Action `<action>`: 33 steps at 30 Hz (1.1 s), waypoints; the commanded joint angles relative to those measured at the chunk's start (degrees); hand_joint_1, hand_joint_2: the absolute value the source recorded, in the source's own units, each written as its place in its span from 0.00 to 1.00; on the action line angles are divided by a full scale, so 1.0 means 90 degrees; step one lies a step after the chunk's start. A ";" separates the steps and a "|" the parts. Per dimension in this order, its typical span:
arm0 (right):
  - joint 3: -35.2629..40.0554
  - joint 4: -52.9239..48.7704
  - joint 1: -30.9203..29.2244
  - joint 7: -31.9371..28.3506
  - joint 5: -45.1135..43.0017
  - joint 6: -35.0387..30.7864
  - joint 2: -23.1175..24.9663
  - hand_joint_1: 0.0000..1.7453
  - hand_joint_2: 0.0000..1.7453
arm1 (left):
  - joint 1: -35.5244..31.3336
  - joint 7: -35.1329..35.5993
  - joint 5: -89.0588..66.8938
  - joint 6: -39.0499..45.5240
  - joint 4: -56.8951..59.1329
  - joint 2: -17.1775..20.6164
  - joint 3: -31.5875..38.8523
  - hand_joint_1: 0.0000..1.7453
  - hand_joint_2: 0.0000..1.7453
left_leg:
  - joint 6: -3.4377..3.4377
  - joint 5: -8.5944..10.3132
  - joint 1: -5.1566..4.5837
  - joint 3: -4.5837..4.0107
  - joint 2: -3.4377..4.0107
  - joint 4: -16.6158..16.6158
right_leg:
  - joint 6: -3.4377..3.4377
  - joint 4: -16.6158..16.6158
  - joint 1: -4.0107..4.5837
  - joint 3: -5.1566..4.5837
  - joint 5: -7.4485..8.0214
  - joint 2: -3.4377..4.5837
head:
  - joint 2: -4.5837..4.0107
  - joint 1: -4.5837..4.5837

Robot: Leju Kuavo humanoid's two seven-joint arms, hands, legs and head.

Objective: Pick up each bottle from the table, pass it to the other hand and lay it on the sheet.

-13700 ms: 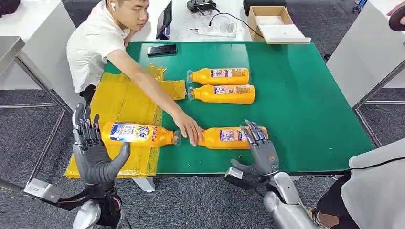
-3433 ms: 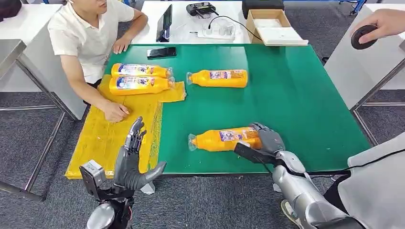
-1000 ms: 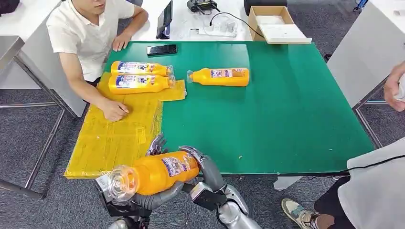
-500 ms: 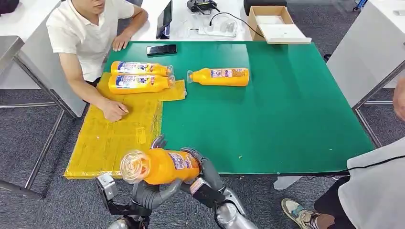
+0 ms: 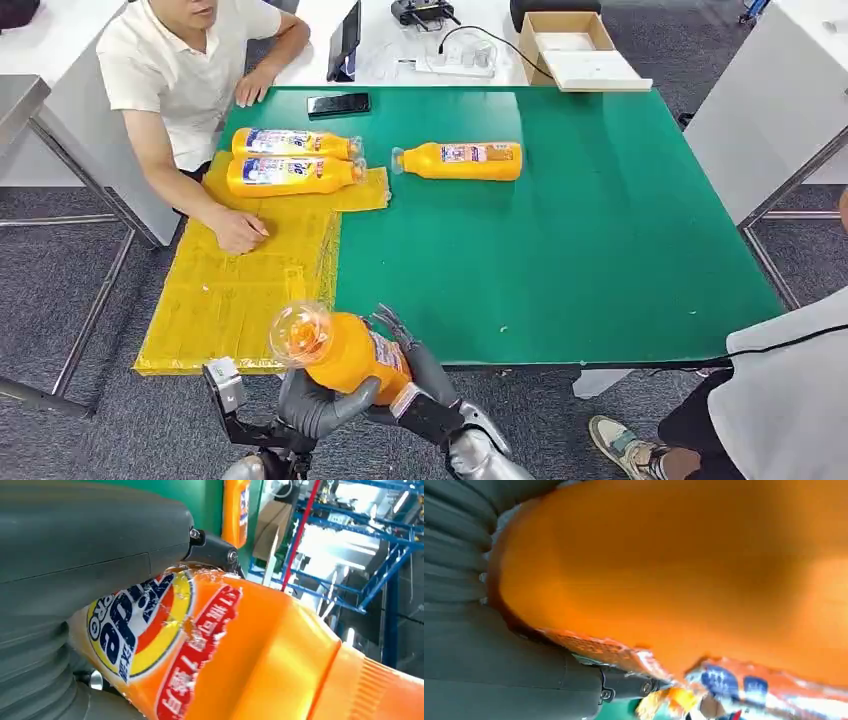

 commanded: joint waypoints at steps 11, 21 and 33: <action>0.0772 -0.0877 0.0248 -0.0202 0.0093 -0.1271 -0.0593 0.00 0.00 | -0.0434 -0.0073 -0.2283 0.1416 0.0448 0.0452 0.0227 1.00 1.00 | -0.0008 -0.0002 0.0004 0.0020 -0.0002 -0.0010 | -0.0010 -0.0008 0.0005 0.0020 -0.0005 -0.0010 | -0.0002 0.0000; -0.0425 -0.2025 0.0924 -0.0202 0.0838 -0.2647 -0.1143 0.00 0.00 | -0.0513 0.0176 -0.4582 0.2202 -0.0041 0.1153 0.1287 1.00 1.00 | -0.0008 -0.0001 0.0004 0.0009 -0.0007 -0.0003 | -0.0009 -0.0001 0.0005 0.0010 -0.0005 -0.0015 | 0.0000 0.0002; -0.1178 -0.3238 0.1443 -0.0202 0.0430 -0.2947 -0.0954 0.00 0.00 | -0.1498 0.1209 -0.7942 0.3524 0.1559 0.1042 0.1172 1.00 1.00 | -0.0014 -0.0003 0.0006 0.0020 -0.0029 -0.0002 | -0.0016 0.0001 0.0008 0.0028 -0.0015 -0.0040 | 0.0000 0.0000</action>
